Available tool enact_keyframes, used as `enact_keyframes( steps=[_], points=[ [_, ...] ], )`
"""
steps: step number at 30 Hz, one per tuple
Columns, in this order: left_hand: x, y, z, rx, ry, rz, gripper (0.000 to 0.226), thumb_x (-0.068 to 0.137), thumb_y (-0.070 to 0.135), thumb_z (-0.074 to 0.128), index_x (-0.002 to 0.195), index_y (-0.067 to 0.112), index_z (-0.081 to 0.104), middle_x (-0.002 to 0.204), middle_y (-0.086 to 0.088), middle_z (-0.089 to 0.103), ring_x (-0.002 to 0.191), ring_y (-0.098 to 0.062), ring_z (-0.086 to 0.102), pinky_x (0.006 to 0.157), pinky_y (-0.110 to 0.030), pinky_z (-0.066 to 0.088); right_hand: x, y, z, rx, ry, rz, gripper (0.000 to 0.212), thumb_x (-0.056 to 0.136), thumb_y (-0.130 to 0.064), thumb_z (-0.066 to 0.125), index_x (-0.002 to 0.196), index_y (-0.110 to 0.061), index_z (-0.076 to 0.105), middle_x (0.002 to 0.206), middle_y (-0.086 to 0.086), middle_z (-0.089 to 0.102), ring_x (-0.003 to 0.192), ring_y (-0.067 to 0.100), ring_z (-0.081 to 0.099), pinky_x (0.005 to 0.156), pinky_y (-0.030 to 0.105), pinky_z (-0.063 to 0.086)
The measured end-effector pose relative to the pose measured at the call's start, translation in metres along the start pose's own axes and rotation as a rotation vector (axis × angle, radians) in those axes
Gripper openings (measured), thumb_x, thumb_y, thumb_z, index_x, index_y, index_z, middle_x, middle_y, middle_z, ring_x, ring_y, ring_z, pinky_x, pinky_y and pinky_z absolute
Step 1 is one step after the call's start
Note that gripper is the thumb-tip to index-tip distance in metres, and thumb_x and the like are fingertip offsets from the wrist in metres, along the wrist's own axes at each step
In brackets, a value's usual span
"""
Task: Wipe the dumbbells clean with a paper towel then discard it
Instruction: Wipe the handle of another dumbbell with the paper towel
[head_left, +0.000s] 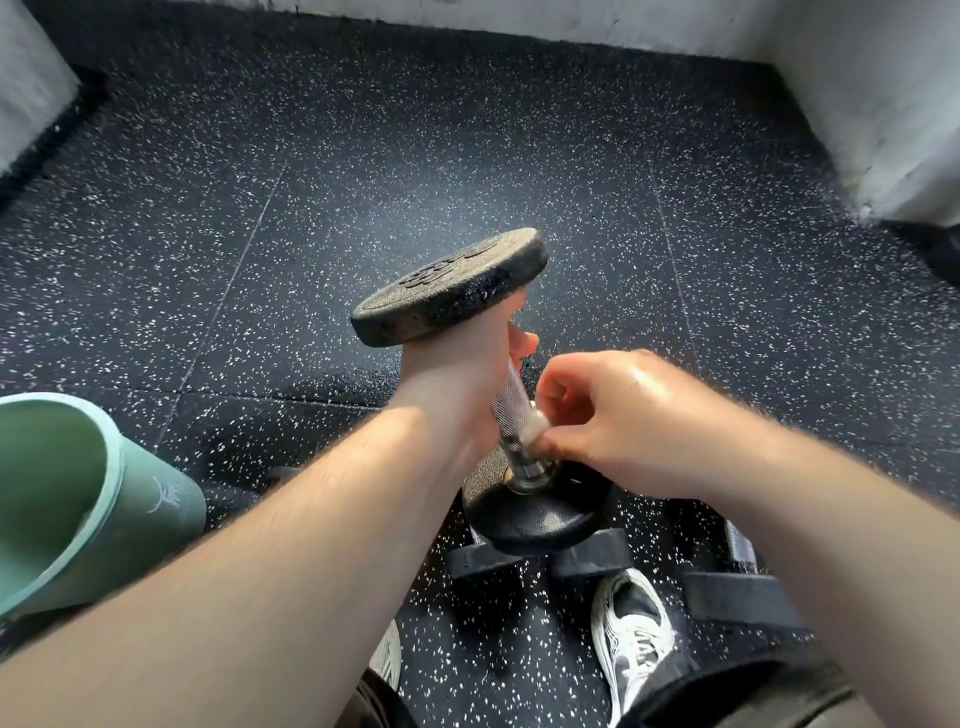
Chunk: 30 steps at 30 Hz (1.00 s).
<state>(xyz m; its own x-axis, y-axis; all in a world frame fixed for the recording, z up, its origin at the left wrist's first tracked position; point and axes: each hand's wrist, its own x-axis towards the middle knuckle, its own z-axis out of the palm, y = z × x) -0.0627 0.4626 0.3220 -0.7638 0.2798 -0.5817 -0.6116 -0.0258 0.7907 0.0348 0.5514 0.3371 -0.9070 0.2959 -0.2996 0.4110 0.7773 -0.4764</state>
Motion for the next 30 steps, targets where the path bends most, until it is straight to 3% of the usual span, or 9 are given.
enact_keyframes(
  steps=[5, 8, 11, 15, 18, 24, 26, 28, 30],
  points=[
    [0.0, 0.002, 0.001, -0.027, -0.048, -0.034, 0.026, 0.088, 0.026, 0.072, 0.068, 0.017, 0.058, 0.041, 0.005, 0.054, 0.068, -0.02, 0.062, 0.082, -0.038, 0.048, 0.0, -0.004, 0.001, 0.036, -0.065, -0.024, 0.034, 0.084, -0.049, 0.071, 0.079, -0.025, 0.047, 0.069, -0.01, 0.056, 0.06, 0.004, 0.048, 0.055, 0.014, 0.038],
    [0.001, 0.002, 0.001, -0.031, -0.081, -0.049, 0.023, 0.089, 0.023, 0.072, 0.073, 0.016, 0.058, 0.041, 0.004, 0.053, 0.065, -0.017, 0.062, 0.073, -0.032, 0.049, 0.0, -0.008, 0.004, 0.058, -0.083, -0.033, 0.036, 0.09, -0.047, 0.065, 0.078, -0.026, 0.039, 0.071, -0.011, 0.05, 0.062, 0.002, 0.045, 0.054, 0.017, 0.037],
    [0.003, 0.004, 0.0, -0.008, -0.14, -0.05, 0.018, 0.089, 0.02, 0.068, 0.074, 0.015, 0.06, 0.052, 0.001, 0.058, 0.068, -0.02, 0.06, 0.077, -0.034, 0.049, -0.001, -0.007, 0.008, 0.169, -0.08, -0.033, 0.032, 0.091, -0.041, 0.066, 0.079, -0.028, 0.039, 0.074, -0.012, 0.049, 0.065, 0.003, 0.045, 0.057, 0.018, 0.037],
    [0.0, 0.006, -0.007, 0.036, -0.319, -0.07, 0.023, 0.093, 0.025, 0.046, 0.084, 0.008, 0.059, 0.08, -0.009, 0.062, 0.074, -0.026, 0.057, 0.084, -0.042, 0.047, -0.004, -0.005, 0.008, 0.523, -0.079, -0.013, 0.03, 0.094, -0.025, 0.067, 0.08, -0.025, 0.04, 0.067, -0.013, 0.044, 0.052, 0.0, 0.037, 0.053, 0.016, 0.036],
    [-0.002, 0.011, -0.013, 0.083, -0.526, -0.069, 0.037, 0.096, 0.028, 0.03, 0.087, 0.006, 0.059, 0.08, -0.013, 0.064, 0.068, -0.027, 0.059, 0.075, -0.039, 0.047, -0.004, 0.003, -0.002, 0.593, -0.102, -0.041, 0.029, 0.095, -0.025, 0.067, 0.083, -0.021, 0.041, 0.065, -0.012, 0.043, 0.056, 0.004, 0.035, 0.055, 0.021, 0.034],
    [-0.002, 0.005, -0.008, -0.042, -0.532, 0.024, 0.035, 0.102, 0.04, 0.042, 0.09, 0.012, 0.06, 0.089, -0.009, 0.073, 0.074, -0.024, 0.069, 0.074, -0.036, 0.056, -0.007, 0.02, -0.016, 0.684, -0.234, -0.141, 0.037, 0.088, -0.032, 0.071, 0.089, -0.02, 0.036, 0.069, -0.009, 0.045, 0.065, 0.013, 0.035, 0.058, 0.031, 0.032],
    [-0.005, 0.0, -0.003, -0.14, -0.55, 0.007, 0.031, 0.102, 0.037, 0.045, 0.088, 0.012, 0.056, 0.093, -0.012, 0.073, 0.087, -0.029, 0.07, 0.079, -0.04, 0.058, -0.005, 0.02, -0.014, 0.669, -0.204, -0.124, 0.039, 0.081, -0.037, 0.075, 0.09, -0.019, 0.042, 0.069, -0.009, 0.05, 0.064, 0.01, 0.042, 0.059, 0.032, 0.038],
    [-0.009, -0.001, 0.001, -0.203, -0.566, -0.014, 0.025, 0.099, 0.034, 0.049, 0.088, 0.012, 0.055, 0.1, -0.012, 0.072, 0.098, -0.03, 0.067, 0.076, -0.038, 0.06, -0.001, 0.019, -0.01, 0.656, -0.172, -0.092, 0.044, 0.074, -0.042, 0.08, 0.102, -0.02, 0.054, 0.085, -0.002, 0.068, 0.076, 0.008, 0.062, 0.074, 0.035, 0.054],
    [-0.012, -0.002, 0.003, -0.142, -0.57, 0.027, 0.019, 0.093, 0.032, 0.054, 0.09, 0.013, 0.058, 0.106, -0.013, 0.072, 0.098, -0.028, 0.066, 0.078, -0.038, 0.06, 0.0, 0.018, -0.006, 0.671, -0.154, -0.075, 0.043, 0.075, -0.038, 0.084, 0.107, -0.026, 0.059, 0.095, -0.004, 0.074, 0.088, 0.006, 0.071, 0.083, 0.03, 0.057]
  ],
)
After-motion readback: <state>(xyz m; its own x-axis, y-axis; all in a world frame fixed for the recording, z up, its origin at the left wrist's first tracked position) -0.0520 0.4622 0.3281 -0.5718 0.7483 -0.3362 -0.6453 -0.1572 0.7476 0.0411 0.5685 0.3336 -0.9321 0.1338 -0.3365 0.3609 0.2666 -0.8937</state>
